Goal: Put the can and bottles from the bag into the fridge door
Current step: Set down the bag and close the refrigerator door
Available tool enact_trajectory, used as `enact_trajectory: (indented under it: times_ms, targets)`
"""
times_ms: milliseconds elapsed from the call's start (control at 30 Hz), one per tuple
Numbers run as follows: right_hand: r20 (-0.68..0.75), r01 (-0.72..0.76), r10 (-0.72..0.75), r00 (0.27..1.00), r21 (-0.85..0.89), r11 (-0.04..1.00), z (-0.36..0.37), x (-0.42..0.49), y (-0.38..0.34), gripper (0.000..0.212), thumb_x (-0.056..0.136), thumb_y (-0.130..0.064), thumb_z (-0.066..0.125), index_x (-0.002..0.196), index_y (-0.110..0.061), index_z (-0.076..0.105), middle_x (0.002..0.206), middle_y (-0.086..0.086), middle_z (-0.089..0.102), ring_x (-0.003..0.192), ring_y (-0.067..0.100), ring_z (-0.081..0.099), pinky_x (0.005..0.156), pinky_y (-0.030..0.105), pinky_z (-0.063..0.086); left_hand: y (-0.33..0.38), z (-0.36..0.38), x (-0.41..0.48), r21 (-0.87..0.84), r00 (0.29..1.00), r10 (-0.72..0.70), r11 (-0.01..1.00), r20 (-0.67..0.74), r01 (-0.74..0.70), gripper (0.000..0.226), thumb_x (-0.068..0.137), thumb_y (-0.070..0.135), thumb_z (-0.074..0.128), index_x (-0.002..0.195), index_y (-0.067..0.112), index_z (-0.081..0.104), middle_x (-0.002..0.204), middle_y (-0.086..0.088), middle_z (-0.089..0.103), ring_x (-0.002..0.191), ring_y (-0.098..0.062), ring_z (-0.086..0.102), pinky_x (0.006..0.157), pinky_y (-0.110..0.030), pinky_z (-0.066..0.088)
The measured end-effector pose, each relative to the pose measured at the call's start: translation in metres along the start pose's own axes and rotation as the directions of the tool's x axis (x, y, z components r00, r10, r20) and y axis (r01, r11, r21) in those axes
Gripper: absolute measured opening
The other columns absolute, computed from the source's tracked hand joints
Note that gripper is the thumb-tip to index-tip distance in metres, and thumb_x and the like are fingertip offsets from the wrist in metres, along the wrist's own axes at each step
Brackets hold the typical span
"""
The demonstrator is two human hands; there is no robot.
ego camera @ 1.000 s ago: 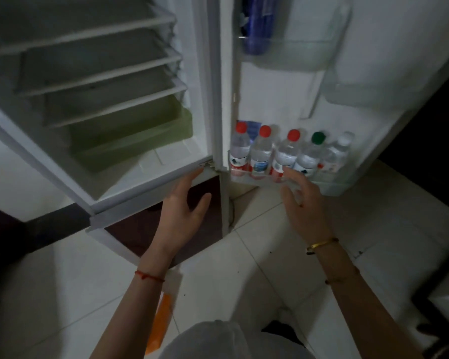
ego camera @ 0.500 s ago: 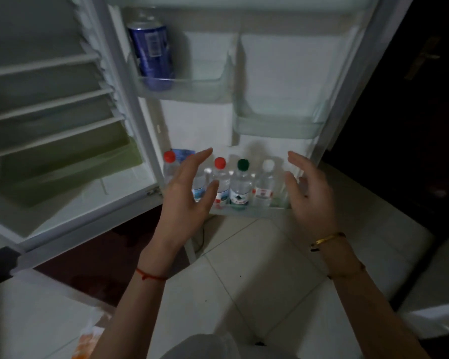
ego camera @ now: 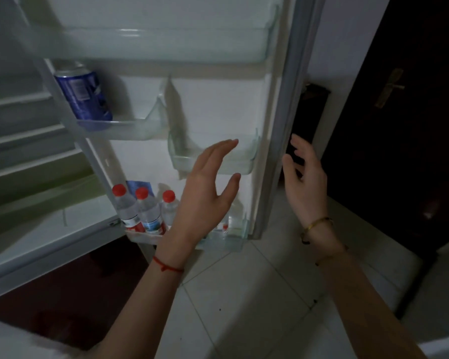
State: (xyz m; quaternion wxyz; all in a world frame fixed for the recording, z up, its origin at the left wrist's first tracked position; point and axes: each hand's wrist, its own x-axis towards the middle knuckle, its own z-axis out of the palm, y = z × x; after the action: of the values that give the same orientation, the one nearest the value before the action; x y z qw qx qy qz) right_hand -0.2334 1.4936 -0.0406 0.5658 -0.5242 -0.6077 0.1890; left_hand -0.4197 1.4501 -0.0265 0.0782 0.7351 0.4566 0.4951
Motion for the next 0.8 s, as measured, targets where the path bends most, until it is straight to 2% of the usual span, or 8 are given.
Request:
enact_trajectory:
  times_ms: [100,233,300,433,500,567,700,800]
  targets:
    - [-0.023,-0.027,0.028,0.999,0.042,0.999,-0.004,0.024,0.012,0.046,0.099,-0.025,0.045,0.145,-0.021,0.036,0.147,-0.003,0.041,0.132,0.012,0.041,0.112,0.033,0.038,0.006,0.022,0.018,0.032,1.0,0.02,0.999,0.016,-0.021,0.05,0.093,0.013,0.059,0.142,0.01,0.046,0.142,-0.005,0.051,0.135,-0.017,0.046,0.113,-0.028,0.035]
    - [0.002,-0.061,0.061,0.998,0.057,0.997,0.002,0.054,0.036,0.055,0.099,-0.03,0.044,0.15,-0.023,0.024,0.155,-0.004,0.029,0.142,0.013,0.029,0.118,0.042,0.028,0.005,0.049,0.036,0.075,0.997,0.006,0.997,0.076,-0.011,0.054,0.091,0.014,0.058,0.143,0.011,0.045,0.145,-0.005,0.047,0.137,-0.018,0.043,0.115,-0.028,0.034]
    - [0.039,-0.095,0.092,0.995,0.068,0.993,0.006,0.066,0.044,0.058,0.1,-0.031,0.043,0.151,-0.024,0.019,0.158,-0.002,0.024,0.144,0.014,0.024,0.119,0.041,0.024,0.004,0.059,0.041,0.092,0.995,-0.012,0.996,0.1,0.002,0.055,0.09,0.016,0.058,0.143,0.011,0.044,0.146,-0.006,0.045,0.138,-0.018,0.041,0.115,-0.028,0.033]
    - [0.121,-0.198,0.183,0.976,0.121,0.973,0.016,0.08,0.055,0.059,0.1,-0.034,0.041,0.152,-0.024,0.015,0.16,-0.003,0.018,0.146,0.015,0.02,0.119,0.032,0.019,0.0,0.071,0.044,0.132,0.992,-0.063,0.99,0.111,0.048,0.055,0.091,0.017,0.059,0.144,0.013,0.044,0.148,-0.005,0.042,0.139,-0.017,0.038,0.114,-0.013,0.025]
    - [0.149,-0.24,0.219,0.964,0.144,0.96,0.02,0.084,0.058,0.059,0.1,-0.037,0.04,0.152,-0.025,0.015,0.16,-0.003,0.019,0.146,0.016,0.021,0.119,0.033,0.02,-0.002,0.074,0.043,0.147,0.991,-0.083,0.987,0.108,0.067,0.056,0.091,0.018,0.06,0.144,0.015,0.043,0.149,-0.004,0.042,0.14,-0.016,0.037,0.112,-0.008,0.022]
    - [0.172,-0.272,0.245,0.954,0.162,0.948,0.023,0.087,0.061,0.059,0.1,-0.04,0.038,0.152,-0.027,0.015,0.159,-0.003,0.021,0.145,0.017,0.024,0.119,0.038,0.023,-0.004,0.076,0.041,0.158,0.989,-0.097,0.984,0.109,0.079,0.056,0.091,0.017,0.06,0.144,0.016,0.043,0.149,-0.003,0.042,0.14,-0.016,0.037,0.112,-0.01,0.023]
    - [0.213,-0.317,0.272,0.938,0.219,0.923,0.024,0.088,0.06,0.055,0.101,-0.039,0.037,0.151,-0.026,0.02,0.154,-0.002,0.034,0.138,0.016,0.036,0.106,0.025,0.029,-0.005,0.079,0.039,0.167,0.988,-0.116,0.981,0.106,0.097,0.056,0.09,0.018,0.06,0.144,0.016,0.044,0.148,-0.003,0.043,0.139,-0.017,0.038,0.114,-0.021,0.031]
    - [0.215,-0.326,0.275,0.937,0.255,0.91,0.022,0.087,0.057,0.053,0.1,-0.038,0.038,0.15,-0.026,0.025,0.148,-0.002,0.042,0.128,0.012,0.043,0.099,0.025,0.033,-0.002,0.08,0.038,0.173,0.988,-0.122,0.979,0.099,0.103,0.055,0.091,0.018,0.059,0.144,0.016,0.044,0.147,-0.002,0.044,0.139,-0.016,0.038,0.115,-0.026,0.033]
